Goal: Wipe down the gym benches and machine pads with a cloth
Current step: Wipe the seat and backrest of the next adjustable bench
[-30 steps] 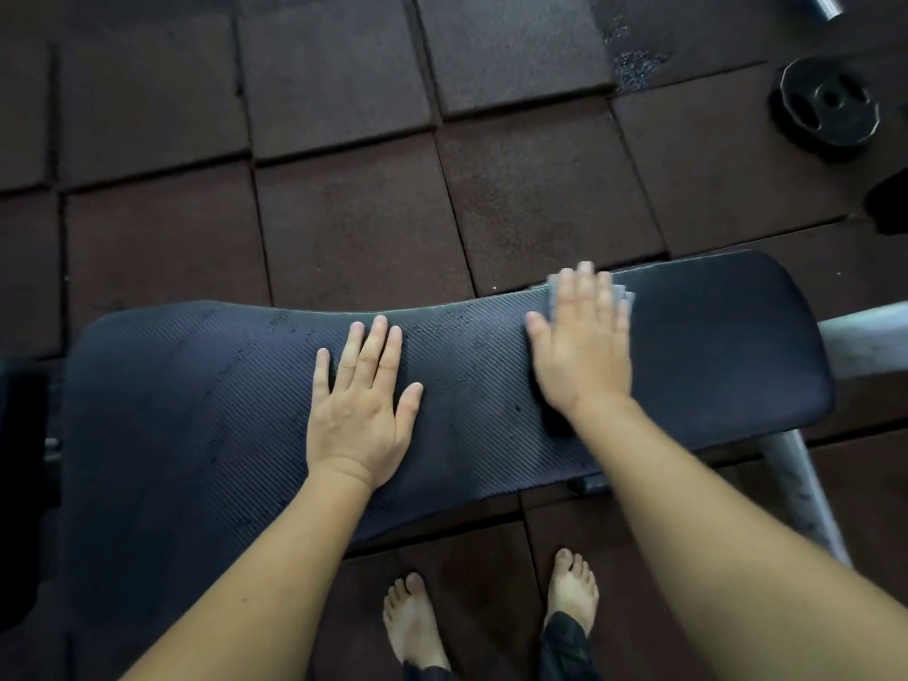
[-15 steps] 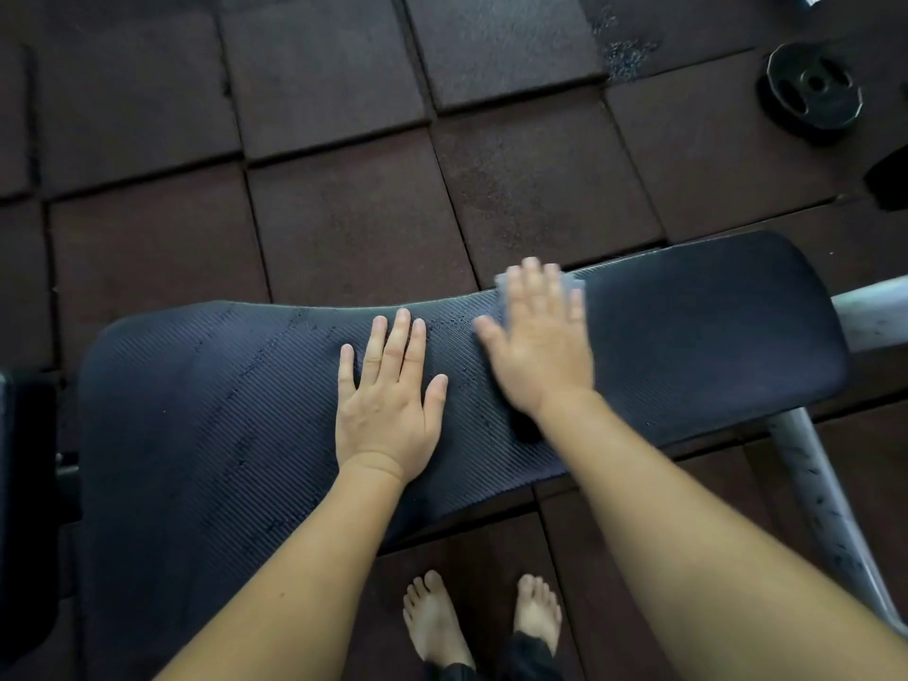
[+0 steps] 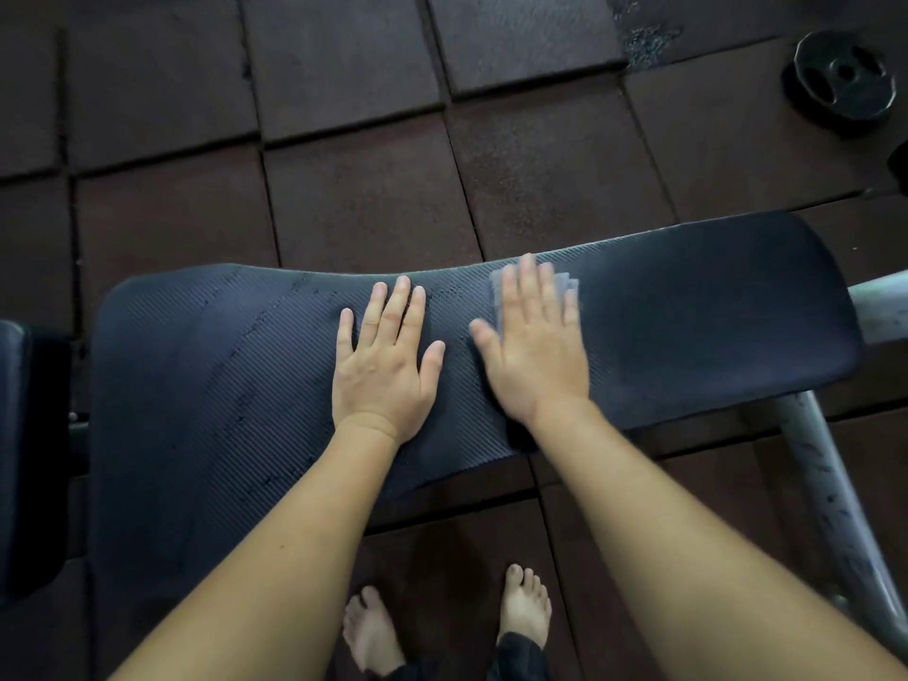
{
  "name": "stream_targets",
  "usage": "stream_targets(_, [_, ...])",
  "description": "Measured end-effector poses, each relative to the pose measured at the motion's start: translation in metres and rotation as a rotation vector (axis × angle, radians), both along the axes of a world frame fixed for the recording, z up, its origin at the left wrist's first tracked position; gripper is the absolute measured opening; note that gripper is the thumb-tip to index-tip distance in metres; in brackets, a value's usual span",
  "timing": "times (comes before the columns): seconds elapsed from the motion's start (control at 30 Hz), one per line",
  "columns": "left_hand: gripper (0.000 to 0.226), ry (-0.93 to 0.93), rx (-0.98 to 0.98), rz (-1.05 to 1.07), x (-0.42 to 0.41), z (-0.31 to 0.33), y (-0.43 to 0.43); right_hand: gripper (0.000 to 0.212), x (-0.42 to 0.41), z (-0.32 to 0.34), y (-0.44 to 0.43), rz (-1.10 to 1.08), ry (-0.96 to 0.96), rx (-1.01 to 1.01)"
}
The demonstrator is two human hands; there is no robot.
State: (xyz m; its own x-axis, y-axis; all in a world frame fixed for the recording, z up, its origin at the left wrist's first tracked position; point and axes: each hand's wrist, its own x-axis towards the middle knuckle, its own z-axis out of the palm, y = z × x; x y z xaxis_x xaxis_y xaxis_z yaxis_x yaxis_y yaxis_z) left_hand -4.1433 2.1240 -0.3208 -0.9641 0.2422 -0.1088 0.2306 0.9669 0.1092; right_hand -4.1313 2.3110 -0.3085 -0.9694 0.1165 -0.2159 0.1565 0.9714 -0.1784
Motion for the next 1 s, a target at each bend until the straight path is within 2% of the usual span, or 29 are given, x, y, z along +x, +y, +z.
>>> stream_targets(0.07, [0.069,-0.005,-0.004,-0.001,-0.001,0.001,0.000,0.078,0.020,-0.002,-0.008,0.136,-0.007,-0.022])
stream_targets(0.13, [0.069,-0.013,-0.010,-0.004,0.000,0.002,0.000,0.076,0.025,-0.002,0.020,0.187,-0.006,-0.037])
stream_targets(0.27, [0.069,-0.046,0.004,-0.024,0.000,0.005,-0.002,0.081,0.038,-0.004,0.098,-0.068,-0.018,0.001])
stream_targets(0.33, [0.067,-0.067,0.024,-0.034,0.003,0.007,-0.006,0.083,0.045,-0.004,0.094,-0.186,-0.013,0.035])
stream_targets(0.4, [0.066,-0.075,0.040,-0.053,0.015,0.008,-0.013,0.083,0.047,-0.001,0.053,-0.222,0.006,0.024])
stream_targets(0.5, [0.067,-0.044,0.039,-0.072,0.041,0.009,-0.026,0.080,0.060,0.000,-0.018,-0.005,0.029,-0.008])
stream_targets(0.57, [0.068,-0.034,0.025,-0.073,0.051,0.008,-0.032,0.077,0.069,-0.001,-0.027,0.150,0.028,-0.024])
stream_targets(0.63, [0.067,-0.032,0.011,-0.072,0.055,0.008,-0.034,0.075,0.071,-0.006,0.012,0.194,0.036,-0.024])
stream_targets(0.73, [0.067,-0.018,-0.001,-0.070,0.057,0.006,-0.033,0.080,0.082,-0.011,0.105,-0.039,0.024,0.040])
stream_targets(0.8, [0.067,-0.004,-0.019,-0.068,0.057,0.004,-0.031,0.083,0.092,-0.010,0.137,-0.133,0.002,0.049])
stream_targets(0.9, [0.067,-0.002,-0.025,-0.064,0.057,0.003,-0.029,0.086,0.087,-0.009,0.100,-0.242,0.042,0.044])
stream_targets(1.0, [0.067,-0.005,-0.030,-0.063,0.057,0.004,-0.028,0.085,0.082,-0.008,0.022,-0.120,0.083,0.000])
